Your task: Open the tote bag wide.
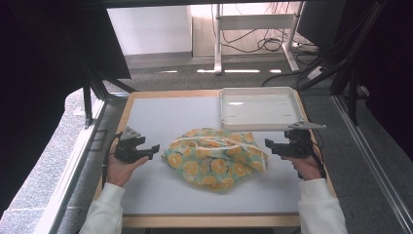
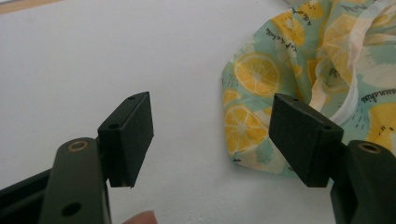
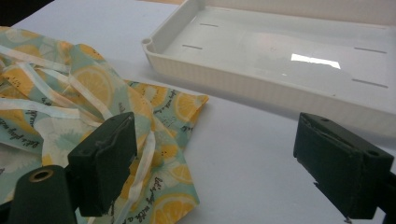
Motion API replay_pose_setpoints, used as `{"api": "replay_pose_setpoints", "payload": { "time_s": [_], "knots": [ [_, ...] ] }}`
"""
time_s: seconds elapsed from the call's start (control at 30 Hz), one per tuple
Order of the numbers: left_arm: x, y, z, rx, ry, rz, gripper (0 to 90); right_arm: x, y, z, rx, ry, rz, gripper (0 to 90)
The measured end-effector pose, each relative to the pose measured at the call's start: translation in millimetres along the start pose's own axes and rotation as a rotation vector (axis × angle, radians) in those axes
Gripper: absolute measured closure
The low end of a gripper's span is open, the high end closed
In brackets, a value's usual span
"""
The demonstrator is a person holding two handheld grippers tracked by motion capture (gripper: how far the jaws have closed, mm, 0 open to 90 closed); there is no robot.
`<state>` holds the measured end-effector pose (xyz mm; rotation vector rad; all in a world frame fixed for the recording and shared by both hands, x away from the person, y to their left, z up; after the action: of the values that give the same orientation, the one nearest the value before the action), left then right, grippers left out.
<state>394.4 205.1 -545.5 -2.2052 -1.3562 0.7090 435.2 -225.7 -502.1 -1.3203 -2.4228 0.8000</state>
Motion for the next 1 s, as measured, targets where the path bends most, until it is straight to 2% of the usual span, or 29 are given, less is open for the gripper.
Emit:
{"api": "replay_pose_setpoints", "payload": {
  "time_s": [0.2, 0.43, 0.6, 0.7, 0.87, 1.0],
  "knots": [
    [1.7, -2.4, -0.9, -0.007, -0.012, 0.006, 31.7, -7.5, -3.5, -2.7, -0.015, 0.009, 0.021, 15.1],
    [4.3, -3.2, -1.4, -0.008, -0.019, 0.006, 31.3, -5.2, -3.7, 0.3, 0.002, -0.006, 0.02, 16.8],
    [10.6, -3.7, -0.9, -0.005, -0.029, -0.008, 31.6, -4.0, -6.1, -2.9, -0.014, 0.02, 0.012, 19.4],
    [10.6, -2.6, -1.2, -0.003, -0.036, -0.003, 31.9, -3.6, -7.1, -2.0, -0.014, 0.026, 0.01, 19.8],
    [9.7, 1.4, 2.0, 0.026, -0.026, -0.003, 32.7, -5.8, -7.5, 1.1, -0.008, 0.025, 0.022, 20.4],
    [11.7, -3.3, 1.3, 0.017, -0.032, -0.015, 34.6, -8.1, -6.3, 2.9, -0.003, 0.029, 0.03, 21.0]
  ]
}}
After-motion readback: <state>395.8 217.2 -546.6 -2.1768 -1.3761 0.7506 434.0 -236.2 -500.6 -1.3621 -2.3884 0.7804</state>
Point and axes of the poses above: each handheld gripper's, and its own axes: y roughly forward along the jaws, z roughly out of its underside, x roughly to its left, the point moved 10 cm from there along y, roughly forward along the jaws, and after that the axes turned 7 degrees about -y, right-handed, at the moved point
